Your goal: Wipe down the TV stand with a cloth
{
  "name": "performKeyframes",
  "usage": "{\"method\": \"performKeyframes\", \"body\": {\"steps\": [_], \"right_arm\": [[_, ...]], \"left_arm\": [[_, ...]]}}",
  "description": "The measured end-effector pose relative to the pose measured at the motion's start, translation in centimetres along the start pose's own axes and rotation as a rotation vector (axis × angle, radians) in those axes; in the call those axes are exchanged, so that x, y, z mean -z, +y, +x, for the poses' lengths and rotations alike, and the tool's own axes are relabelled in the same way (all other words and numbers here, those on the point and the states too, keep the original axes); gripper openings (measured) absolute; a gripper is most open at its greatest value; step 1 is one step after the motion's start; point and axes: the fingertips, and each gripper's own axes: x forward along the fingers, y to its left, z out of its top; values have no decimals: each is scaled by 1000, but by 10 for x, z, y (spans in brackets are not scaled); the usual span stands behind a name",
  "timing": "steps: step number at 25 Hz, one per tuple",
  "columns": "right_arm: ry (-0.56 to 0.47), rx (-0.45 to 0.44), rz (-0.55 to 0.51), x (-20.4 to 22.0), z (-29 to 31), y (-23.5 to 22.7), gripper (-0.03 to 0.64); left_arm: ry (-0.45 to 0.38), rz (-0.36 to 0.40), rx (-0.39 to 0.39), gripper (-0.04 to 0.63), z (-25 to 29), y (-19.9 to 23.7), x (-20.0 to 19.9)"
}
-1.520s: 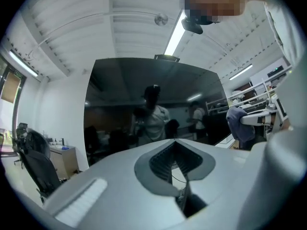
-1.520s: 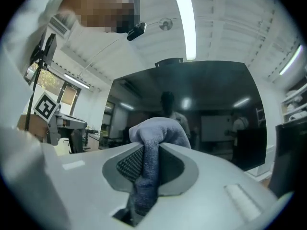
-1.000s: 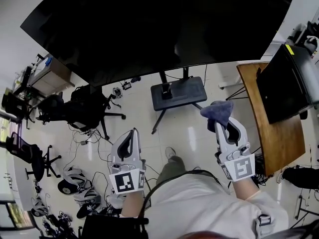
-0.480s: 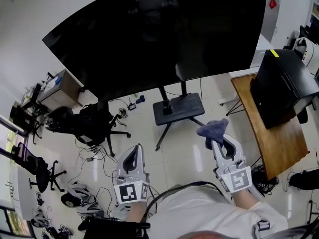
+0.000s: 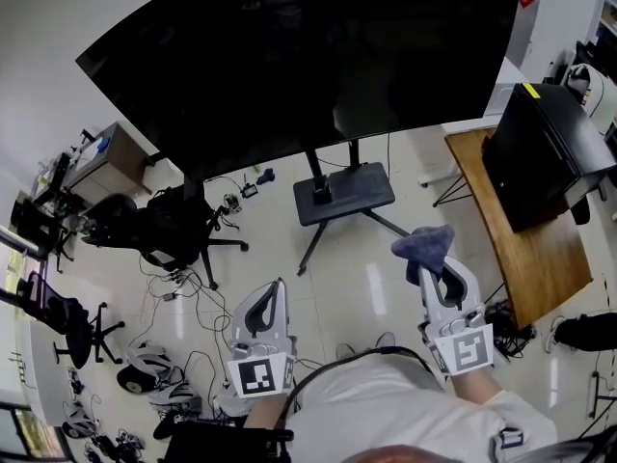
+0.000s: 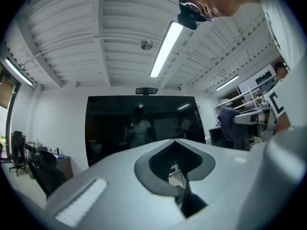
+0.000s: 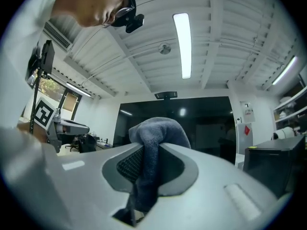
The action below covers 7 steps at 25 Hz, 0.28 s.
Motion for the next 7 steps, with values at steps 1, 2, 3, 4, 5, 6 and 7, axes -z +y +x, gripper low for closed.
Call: {"method": "performKeyframes", "body": {"steps": [1, 2, 3, 4, 5, 6, 7], "right_arm": [[12, 8, 7, 5, 2, -2, 60], [30, 15, 15, 12, 1, -3, 60], [48, 20, 24, 18, -1, -3, 60], [61, 24, 31, 24, -2, -3, 61], [70, 26, 37, 29, -2, -2, 60], [76, 27, 42, 34, -2, -1, 60], [81, 27, 46, 38, -1, 1, 60]], "left_arm": [[12, -1, 5, 11, 3, 0, 6], [30, -10, 12, 11, 5, 0, 14], [49, -22, 19, 11, 5, -1, 22], [66, -30, 27, 11, 4, -2, 29], [78, -33, 35, 11, 4, -2, 34], [88, -34, 42, 11, 5, -2, 39], [96, -33, 48, 11, 5, -1, 43]]}}
